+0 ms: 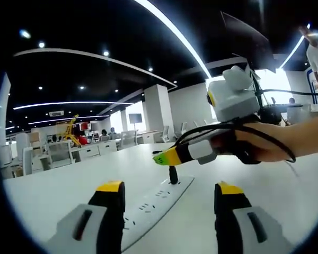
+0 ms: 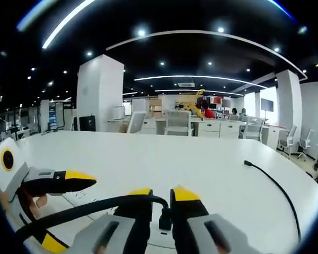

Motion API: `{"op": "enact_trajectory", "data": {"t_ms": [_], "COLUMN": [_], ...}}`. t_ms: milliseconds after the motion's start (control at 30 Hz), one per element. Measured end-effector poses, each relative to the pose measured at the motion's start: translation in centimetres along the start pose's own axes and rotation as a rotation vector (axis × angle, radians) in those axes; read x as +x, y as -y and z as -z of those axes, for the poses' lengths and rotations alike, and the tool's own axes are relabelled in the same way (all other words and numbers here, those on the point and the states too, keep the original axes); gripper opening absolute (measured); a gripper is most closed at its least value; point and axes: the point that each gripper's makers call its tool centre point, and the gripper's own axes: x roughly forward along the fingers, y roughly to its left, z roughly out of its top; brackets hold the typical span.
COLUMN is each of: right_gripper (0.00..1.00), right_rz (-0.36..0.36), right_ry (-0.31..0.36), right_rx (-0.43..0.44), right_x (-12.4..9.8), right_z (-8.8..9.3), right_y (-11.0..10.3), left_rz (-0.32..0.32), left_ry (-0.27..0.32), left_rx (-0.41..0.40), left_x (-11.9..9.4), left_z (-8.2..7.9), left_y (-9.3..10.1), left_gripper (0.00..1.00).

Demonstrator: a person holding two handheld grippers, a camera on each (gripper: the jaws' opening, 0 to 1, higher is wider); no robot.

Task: Locate the USB plug end of the data cable currently connected to the USB port on the desk. Grip the plug, withdraw it from the port, and place it onto the desktop.

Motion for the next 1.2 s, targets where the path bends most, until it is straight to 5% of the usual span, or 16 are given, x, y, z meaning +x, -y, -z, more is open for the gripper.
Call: {"op": "enact_trajectory", "data": {"t_ms": [467,1200], "right_gripper": [0.06,0.05], "right_rz": [0.043,0.041], "right_ry": [-0.027,-0.022], "right_rx": [-0.070,0.057], "right_x": [0.1,0.1], "right_z": [0.1,0.1], "right_y": [0.9,1.2], "left_rz": [0.000,-0.005], "left_ry": [-0.005,0.005], "left_rx": [0.001,-0.017], "left_x": [0.2,0.1], "left_z": [0.3,0.2], "left_y": [0.0,-0.2], "left_gripper": [0.68,0.68]}}
